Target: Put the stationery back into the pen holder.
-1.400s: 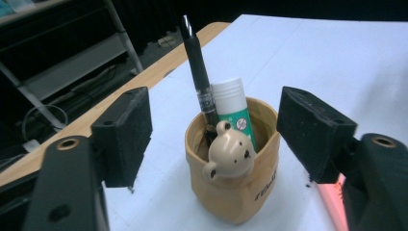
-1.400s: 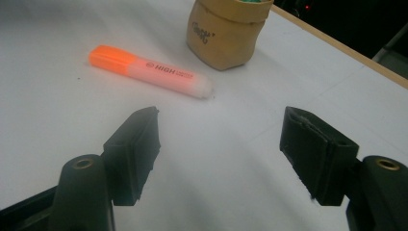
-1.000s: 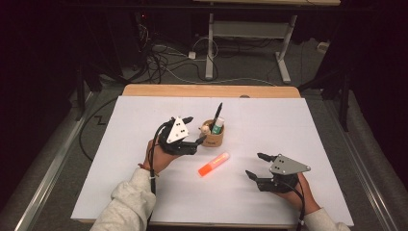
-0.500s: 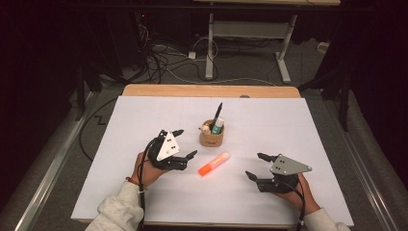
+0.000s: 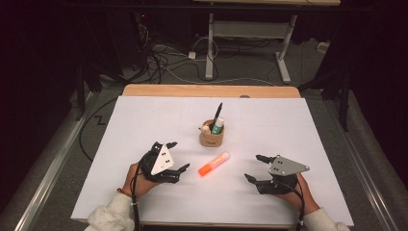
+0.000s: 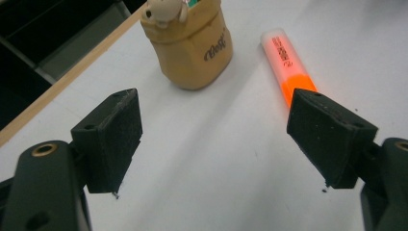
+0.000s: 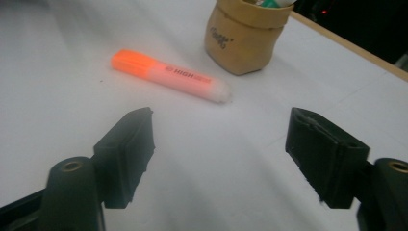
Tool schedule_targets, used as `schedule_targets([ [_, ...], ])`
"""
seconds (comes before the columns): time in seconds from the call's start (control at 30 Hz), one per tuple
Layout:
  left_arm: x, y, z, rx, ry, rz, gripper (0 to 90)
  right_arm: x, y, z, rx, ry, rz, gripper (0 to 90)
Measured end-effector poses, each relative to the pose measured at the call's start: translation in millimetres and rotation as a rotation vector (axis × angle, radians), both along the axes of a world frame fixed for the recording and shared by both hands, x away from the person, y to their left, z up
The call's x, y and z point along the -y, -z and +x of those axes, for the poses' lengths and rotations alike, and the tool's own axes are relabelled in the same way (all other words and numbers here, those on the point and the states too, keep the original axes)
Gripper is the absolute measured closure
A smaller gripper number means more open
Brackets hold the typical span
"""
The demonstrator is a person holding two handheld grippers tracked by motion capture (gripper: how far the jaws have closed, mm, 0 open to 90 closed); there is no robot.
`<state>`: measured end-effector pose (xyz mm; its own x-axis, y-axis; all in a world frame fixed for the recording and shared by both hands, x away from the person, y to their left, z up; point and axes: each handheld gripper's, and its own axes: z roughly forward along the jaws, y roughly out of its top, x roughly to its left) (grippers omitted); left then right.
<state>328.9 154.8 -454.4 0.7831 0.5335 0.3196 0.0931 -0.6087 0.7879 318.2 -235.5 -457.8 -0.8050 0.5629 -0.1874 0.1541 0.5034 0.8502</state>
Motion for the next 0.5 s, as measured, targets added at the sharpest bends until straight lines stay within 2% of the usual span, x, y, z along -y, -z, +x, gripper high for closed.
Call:
schedule_targets([
  [0.3, -22.7, 9.5, -15.8, -0.026, -0.031, -0.006, 19.4, -4.9, 2.4, 0.9, -0.019, -0.029, -0.026, 25.2],
  [0.33, -25.1, 9.8, -16.5, -0.015, -0.033, 0.001, 19.4, -6.3, 2.3, 1.3, -0.023, -0.034, -0.031, 25.0],
  [0.5, -39.5, 14.9, -23.9, -0.036, -0.062, 0.003, 19.4, -12.7, 0.6, 2.0, -0.032, -0.073, -0.052, 22.9],
])
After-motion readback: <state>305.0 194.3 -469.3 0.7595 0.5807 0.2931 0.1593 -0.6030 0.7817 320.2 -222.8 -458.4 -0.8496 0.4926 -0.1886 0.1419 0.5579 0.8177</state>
